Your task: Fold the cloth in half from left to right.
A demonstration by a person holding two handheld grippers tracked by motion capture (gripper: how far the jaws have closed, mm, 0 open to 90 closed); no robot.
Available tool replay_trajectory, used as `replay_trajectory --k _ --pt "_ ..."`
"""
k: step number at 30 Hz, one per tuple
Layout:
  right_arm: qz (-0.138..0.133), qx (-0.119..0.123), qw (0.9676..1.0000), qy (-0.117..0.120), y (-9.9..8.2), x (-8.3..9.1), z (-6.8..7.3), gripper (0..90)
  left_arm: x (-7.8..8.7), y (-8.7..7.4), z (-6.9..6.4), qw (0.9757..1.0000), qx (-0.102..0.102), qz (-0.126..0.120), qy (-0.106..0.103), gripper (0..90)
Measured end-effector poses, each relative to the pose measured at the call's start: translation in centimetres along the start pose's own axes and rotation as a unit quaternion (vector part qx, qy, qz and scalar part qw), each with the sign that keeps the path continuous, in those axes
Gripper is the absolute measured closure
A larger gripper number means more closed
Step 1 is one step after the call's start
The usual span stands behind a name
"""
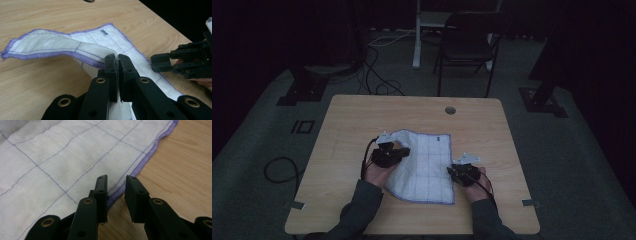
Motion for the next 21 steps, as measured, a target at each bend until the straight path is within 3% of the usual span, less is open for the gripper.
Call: replay_trajectory --k 21 --pt "-0.001 -0.005 1.0 0.002 0.0 0.0 0.0 72.0 -2.3 1.4 -1.7 0.9996 -0.009 0.002 -0.025 87.0"
Point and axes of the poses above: each handheld gripper's, and its own axes: x roughly backward along the jaws, y roughly out of its top, z roughly to its left, the point moved 8 cm from there along -x, roughly forward along the jaws, and after that the axes turned 14 degrees about -y, right-handed, at the moved point
